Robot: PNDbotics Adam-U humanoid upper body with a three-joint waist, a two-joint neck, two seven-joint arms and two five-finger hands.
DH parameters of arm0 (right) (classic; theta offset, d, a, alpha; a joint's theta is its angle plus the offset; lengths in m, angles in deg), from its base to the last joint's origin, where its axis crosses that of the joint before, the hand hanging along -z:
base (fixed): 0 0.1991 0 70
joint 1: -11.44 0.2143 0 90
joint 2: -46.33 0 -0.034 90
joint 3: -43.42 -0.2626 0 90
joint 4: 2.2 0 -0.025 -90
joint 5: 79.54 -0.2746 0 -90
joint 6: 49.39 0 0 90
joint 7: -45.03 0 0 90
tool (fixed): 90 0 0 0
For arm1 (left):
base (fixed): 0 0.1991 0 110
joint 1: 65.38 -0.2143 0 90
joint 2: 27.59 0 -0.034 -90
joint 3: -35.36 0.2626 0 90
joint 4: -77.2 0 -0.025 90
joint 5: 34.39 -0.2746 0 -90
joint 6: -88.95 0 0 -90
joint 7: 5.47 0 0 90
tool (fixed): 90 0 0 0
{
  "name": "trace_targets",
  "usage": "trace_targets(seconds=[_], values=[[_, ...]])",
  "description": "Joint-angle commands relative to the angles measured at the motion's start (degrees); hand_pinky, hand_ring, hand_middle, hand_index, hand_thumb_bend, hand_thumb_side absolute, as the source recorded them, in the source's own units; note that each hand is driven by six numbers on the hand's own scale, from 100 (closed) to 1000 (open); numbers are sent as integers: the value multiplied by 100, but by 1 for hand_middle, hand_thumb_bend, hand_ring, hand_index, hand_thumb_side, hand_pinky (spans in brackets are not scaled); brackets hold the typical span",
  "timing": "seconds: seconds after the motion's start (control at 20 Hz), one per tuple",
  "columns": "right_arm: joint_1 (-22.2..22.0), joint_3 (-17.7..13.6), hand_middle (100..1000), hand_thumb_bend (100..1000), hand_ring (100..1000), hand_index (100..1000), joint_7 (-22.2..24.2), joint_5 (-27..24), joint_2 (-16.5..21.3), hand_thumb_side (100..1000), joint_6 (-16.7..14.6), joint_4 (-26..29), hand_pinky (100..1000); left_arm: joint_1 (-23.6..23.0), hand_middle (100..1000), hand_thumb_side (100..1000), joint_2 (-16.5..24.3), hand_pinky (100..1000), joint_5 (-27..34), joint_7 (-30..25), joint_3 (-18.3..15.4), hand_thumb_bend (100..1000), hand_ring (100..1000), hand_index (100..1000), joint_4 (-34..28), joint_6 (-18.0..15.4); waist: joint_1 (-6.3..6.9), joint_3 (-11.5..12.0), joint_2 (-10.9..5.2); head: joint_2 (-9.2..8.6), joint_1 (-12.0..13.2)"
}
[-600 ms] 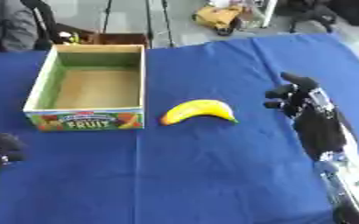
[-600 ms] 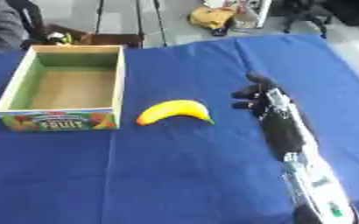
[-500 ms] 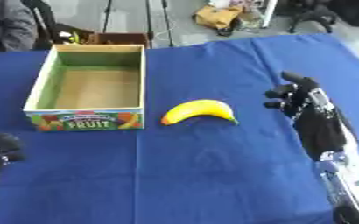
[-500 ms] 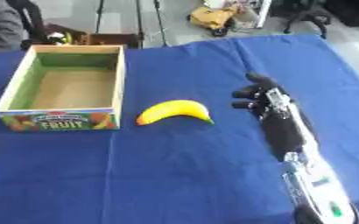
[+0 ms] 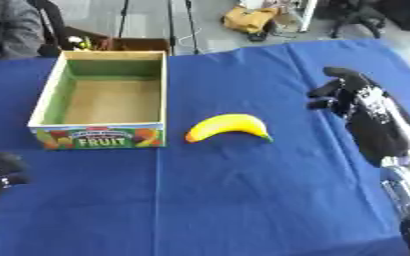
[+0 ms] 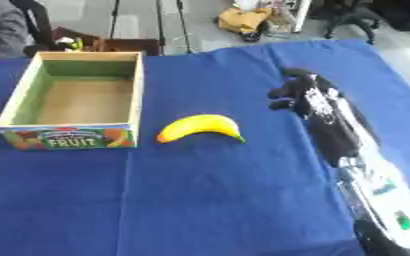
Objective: Pick up objects on the table and place them in the box.
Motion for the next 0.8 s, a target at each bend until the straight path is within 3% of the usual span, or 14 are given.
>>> trace_targets(seconds=[0.05, 0.45, 0.7, 0.75, 0.8], values=[[195, 2, 545, 100, 706, 808, 91, 125, 525, 646, -51, -64, 678, 38, 601, 1000, 70, 626, 21, -26, -9, 169, 659, 657, -96, -8, -5, 12, -85, 45, -42], [1051, 399, 540, 100, 710, 805, 671, 839, 1342, 593, -161, -852, 682, 22, 601, 1000, 82, 626, 32, -64, 33, 169, 660, 657, -86, -3, -13, 83, -139, 77, -142], [1683, 696, 547, 100, 713, 799, 1027, 1827, 1409, 547, -438, -1585, 686, 24, 601, 1000, 81, 626, 42, -99, 69, 169, 660, 656, -78, 2, -14, 144, -163, 97, -224], [1777, 742, 543, 100, 715, 800, 1079, 2012, 1388, 384, -524, -1722, 687, 24, 601, 1000, 82, 626, 44, -104, 72, 185, 660, 656, -77, 2, -12, 149, -164, 97, -230], [1883, 799, 551, 100, 716, 800, 1149, 2169, 1360, 542, -599, -1859, 688, 29, 601, 1000, 83, 626, 46, -109, 78, 169, 660, 657, -78, 0, -9, 169, -167, 97, -263]])
